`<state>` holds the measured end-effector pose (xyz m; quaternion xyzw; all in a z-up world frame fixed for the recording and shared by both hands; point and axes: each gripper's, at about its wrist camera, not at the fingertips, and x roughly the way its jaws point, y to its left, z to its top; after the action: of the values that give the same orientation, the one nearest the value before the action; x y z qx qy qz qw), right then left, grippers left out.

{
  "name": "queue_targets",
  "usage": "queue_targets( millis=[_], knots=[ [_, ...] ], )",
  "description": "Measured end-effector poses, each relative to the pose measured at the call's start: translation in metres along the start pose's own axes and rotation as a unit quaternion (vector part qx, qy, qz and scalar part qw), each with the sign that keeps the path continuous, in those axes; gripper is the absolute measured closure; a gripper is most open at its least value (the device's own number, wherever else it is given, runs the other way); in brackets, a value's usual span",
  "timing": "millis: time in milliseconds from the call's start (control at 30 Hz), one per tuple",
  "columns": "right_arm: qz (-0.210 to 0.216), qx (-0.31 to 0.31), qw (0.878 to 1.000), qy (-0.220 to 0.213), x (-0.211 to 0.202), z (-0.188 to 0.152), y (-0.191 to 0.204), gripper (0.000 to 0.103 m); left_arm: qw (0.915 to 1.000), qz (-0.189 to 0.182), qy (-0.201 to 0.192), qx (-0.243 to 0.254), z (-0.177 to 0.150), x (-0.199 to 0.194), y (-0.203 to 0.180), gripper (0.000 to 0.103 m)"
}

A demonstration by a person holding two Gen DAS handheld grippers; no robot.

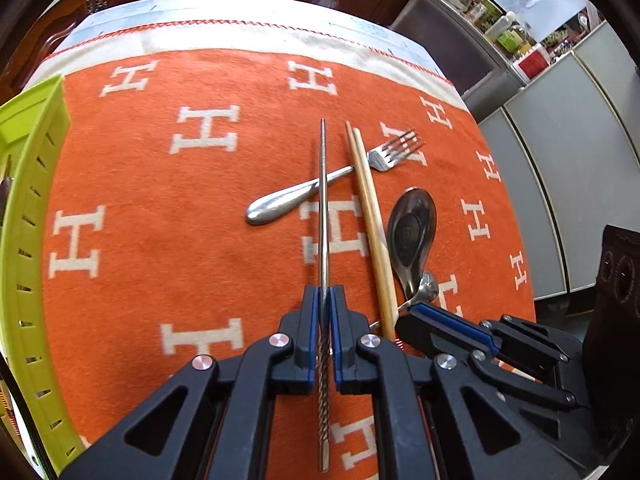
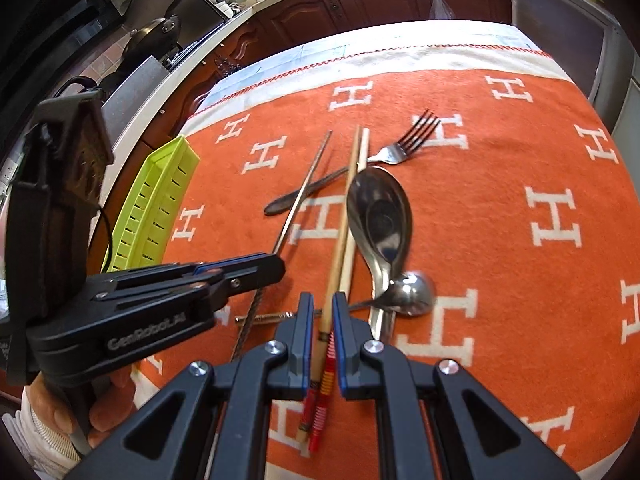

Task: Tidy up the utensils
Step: 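Grasp a metal chopstick with the left tool while the right tool grasps a wooden chopstick, then carry both chopsticks into the green tray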

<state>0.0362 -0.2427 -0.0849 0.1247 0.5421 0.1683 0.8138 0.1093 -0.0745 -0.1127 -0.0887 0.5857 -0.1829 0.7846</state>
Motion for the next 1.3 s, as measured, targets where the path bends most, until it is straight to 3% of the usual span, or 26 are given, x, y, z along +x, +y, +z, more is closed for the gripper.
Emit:
queue_targets(
  millis=[433,733,1000,1100,1300],
  knots=[
    [-0.025,0.019,0.999,0.026,0.029,0.011,0.003,0.093,0.9998,-0.01,-0.008,-0.014,-0.005,-0.011,0.016,0.1],
    [-0.033,0.033,0.999,0.018,0.034,0.016,0.008,0.096,0.9996,-0.008,-0.021,-0.017,-0.011,-0.029,0.024,0.099],
    [0.021,0.055,0.998,0.019,0.019,0.019,0.021,0.096,0.9982,0.003,-0.055,-0.024,-0.02,-0.074,0.041,0.1],
    [0.042,0.037,0.998,0.018,0.01,0.023,0.041,0.097,0.9953,0.023,-0.084,-0.043,-0.024,-0.104,0.063,0.099],
    [0.095,-0.009,0.995,0.025,0.003,0.032,0.097,0.097,0.9817,0.089,-0.133,-0.103,-0.033,-0.155,0.128,0.099]
  ],
)
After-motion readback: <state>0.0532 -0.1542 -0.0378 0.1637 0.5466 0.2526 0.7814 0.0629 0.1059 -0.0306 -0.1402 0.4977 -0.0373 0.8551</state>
